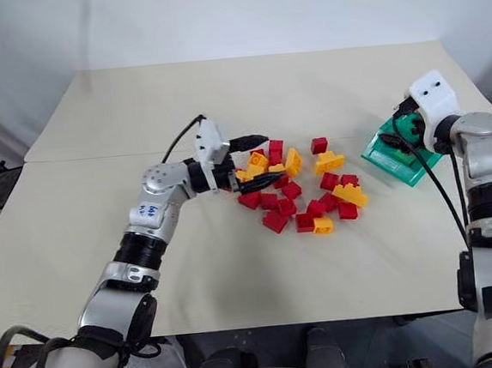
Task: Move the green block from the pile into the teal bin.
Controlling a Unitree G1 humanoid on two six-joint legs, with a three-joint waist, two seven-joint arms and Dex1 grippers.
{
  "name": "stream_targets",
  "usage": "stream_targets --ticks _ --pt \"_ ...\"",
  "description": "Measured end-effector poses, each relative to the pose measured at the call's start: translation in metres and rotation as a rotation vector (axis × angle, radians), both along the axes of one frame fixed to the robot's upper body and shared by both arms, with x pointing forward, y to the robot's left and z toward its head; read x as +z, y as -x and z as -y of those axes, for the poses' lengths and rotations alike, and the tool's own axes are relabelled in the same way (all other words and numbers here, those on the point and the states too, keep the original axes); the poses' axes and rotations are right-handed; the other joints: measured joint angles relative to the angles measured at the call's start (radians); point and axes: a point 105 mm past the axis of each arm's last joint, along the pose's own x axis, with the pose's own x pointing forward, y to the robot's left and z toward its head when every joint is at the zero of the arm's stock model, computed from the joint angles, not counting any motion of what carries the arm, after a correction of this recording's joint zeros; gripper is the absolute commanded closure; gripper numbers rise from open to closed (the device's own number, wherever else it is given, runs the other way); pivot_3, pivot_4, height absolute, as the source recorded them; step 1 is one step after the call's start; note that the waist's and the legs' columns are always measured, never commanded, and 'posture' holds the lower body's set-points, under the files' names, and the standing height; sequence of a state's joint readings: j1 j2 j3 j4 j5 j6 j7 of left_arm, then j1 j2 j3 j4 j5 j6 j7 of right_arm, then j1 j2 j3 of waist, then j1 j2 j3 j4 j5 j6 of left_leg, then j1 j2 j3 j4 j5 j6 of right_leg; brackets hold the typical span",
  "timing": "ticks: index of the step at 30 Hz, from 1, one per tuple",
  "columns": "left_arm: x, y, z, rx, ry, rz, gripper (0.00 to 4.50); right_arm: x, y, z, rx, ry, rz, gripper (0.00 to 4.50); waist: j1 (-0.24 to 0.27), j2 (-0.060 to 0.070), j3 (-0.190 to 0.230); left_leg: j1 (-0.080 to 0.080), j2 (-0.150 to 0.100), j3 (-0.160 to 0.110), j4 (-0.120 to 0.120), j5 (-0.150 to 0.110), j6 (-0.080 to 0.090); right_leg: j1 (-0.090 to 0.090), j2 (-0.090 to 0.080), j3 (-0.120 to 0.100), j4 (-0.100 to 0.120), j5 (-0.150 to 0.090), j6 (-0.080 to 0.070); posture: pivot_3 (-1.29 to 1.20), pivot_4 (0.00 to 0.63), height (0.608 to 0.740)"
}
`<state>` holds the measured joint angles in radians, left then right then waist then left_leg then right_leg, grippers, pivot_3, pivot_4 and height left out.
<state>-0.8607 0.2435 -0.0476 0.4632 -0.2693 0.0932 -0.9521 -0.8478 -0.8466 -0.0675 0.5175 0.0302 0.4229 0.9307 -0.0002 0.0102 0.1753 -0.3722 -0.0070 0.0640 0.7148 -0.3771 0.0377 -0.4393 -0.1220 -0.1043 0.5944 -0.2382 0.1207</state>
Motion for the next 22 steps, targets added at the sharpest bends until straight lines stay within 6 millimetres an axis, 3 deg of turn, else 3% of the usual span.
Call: stream_targets --ticks 1,5,7,10,14,17,22 --pt "-0.001 0.001 -0.008 0.014 -0.011 -0.008 0.0 -0.004 0.008 -0.004 0.054 0.011 -0.019 0.03 0.001 0.0 0.0 0.0 0.0 0.0 0.0 0.0 0.0 0.0 0.0 0.0 0.0 0.0 0.0 0.0 0.15 0.74" --pt "-0.018 0.018 -0.083 0.083 -0.038 -0.066 0.0 -0.027 0.049 -0.013 0.261 -0.056 -0.118 0.03 -0.003 0.0 0.0 0.001 0.002 -0.003 0.0 -0.001 -0.001 0.001 0.002 0.001 -0.001 0.0 0.0 0.0 0.15 0.74" --pt "-0.022 0.031 -0.107 0.111 -0.06 -0.074 0.0 -0.029 0.067 -0.02 0.37 -0.132 -0.131 0.03 -0.001 0.0 0.0 0.002 0.002 -0.005 0.002 -0.001 -0.001 0.003 0.002 0.001 -0.001 0.001 0.0 0.0 0.15 0.74" --pt "-0.026 0.046 -0.124 0.132 -0.103 -0.074 0.0 -0.025 0.088 -0.03 0.513 -0.189 -0.111 0.03 0.002 0.001 0.001 0.006 0.002 -0.01 0.003 -0.001 -0.001 0.01 0.002 0.0 -0.004 0.003 0.0 0.0 0.15 0.74" --pt "-0.048 0.074 -0.155 0.171 -0.169 -0.152 0.0 -0.056 0.109 -0.012 0.552 -0.147 -0.193 0.03 0.004 0.001 0.001 0.01 0.001 -0.011 0.002 -0.003 0.0 0.013 -0.003 0.0 -0.004 0.003 0.0 0.0 0.15 0.74" --pt "-0.062 0.086 -0.17 0.201 -0.189 -0.21 0.0 -0.064 0.111 -0.002 0.522 -0.196 -0.177 0.03 -0.001 0.002 0.001 0.011 0.0 -0.01 0.002 -0.003 0.0 0.013 -0.008 0.0 -0.003 0.002 -0.001 0.0 0.15 0.74" --pt "-0.053 0.088 -0.181 0.23 -0.182 -0.178 0.0 -0.058 0.11 -0.004 0.526 -0.203 -0.117 0.03 -0.002 0.003 0.002 0.014 0.001 -0.01 0.002 -0.003 -0.002 0.013 -0.01 0.0 -0.003 0.001 -0.004 0.0 0.15 0.74"
